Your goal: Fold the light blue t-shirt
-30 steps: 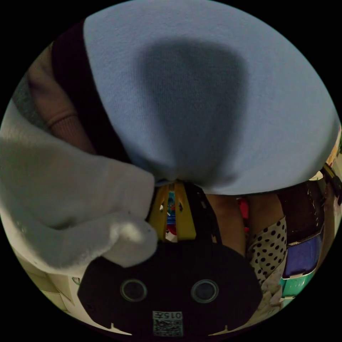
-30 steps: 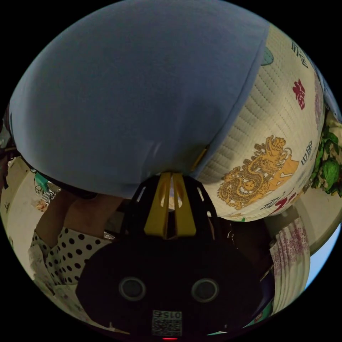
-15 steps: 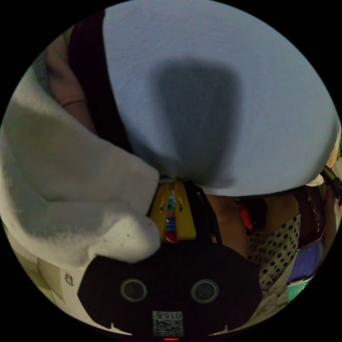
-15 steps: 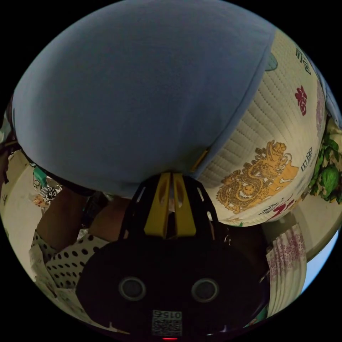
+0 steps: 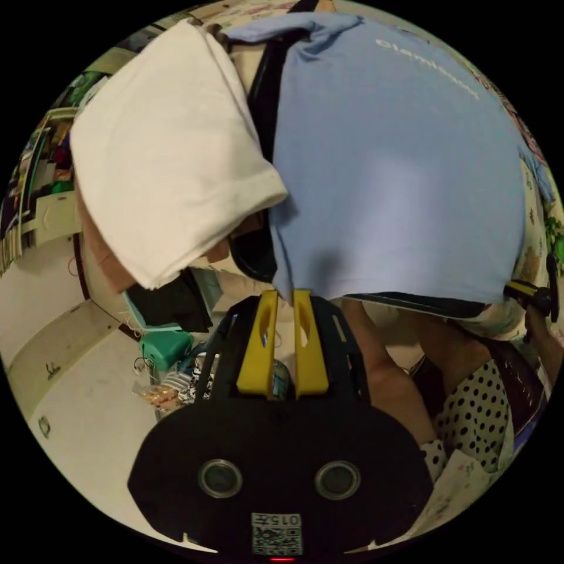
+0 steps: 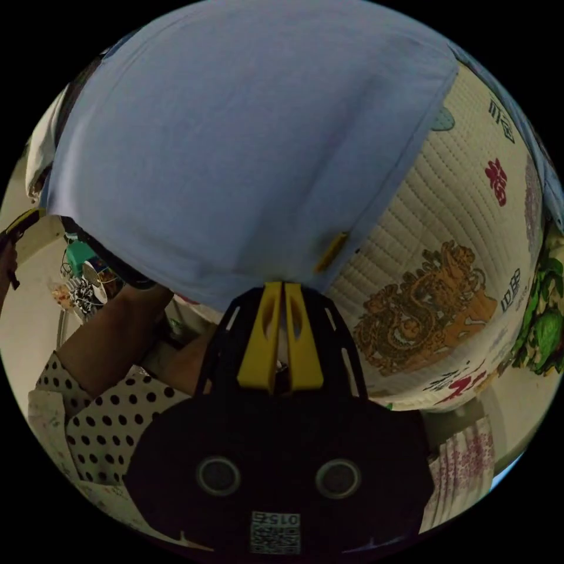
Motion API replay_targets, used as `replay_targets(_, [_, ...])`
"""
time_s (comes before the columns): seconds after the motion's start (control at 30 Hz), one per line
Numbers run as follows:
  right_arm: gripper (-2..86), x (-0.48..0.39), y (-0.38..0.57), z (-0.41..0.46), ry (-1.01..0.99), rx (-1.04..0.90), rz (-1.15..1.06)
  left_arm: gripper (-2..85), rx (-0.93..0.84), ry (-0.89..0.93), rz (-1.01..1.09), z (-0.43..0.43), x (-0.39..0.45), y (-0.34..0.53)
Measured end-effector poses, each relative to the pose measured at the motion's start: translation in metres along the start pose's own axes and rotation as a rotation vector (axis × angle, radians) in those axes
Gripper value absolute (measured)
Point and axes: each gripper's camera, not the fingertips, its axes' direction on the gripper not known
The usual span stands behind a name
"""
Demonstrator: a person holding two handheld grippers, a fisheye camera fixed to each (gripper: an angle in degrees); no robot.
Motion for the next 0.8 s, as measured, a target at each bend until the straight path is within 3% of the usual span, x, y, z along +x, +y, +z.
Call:
replay_targets(0.17, [0.0,0.005,0.029,-0.016,-0.061,0.045,0.003,1.4,-0.052,-0.089,-0.019,-0.033,0.004,0.022])
replay_targets(0.27, [0.5,0.016,0.057,-0.027,-0.152,0.099,0.034,1.4,0.008,-0.147,0.032,-0.058,0.028,0.028])
replay_targets(0.47, [7.1,0.055,0.099,-0.048,-0.409,0.122,0.097,1.6,0.252,0.076,0.342,-0.126,0.156,0.0])
replay_targets(0.6, [11.5,0.142,0.144,-0.098,-0.458,0.326,0.285,1.9,0.266,0.29,0.611,-0.131,0.277,-0.024])
replay_targets(0.8, [12.4,0.311,0.18,-0.194,-0.487,0.749,0.661,3.3,0.131,0.173,0.721,-0.083,0.376,-0.047])
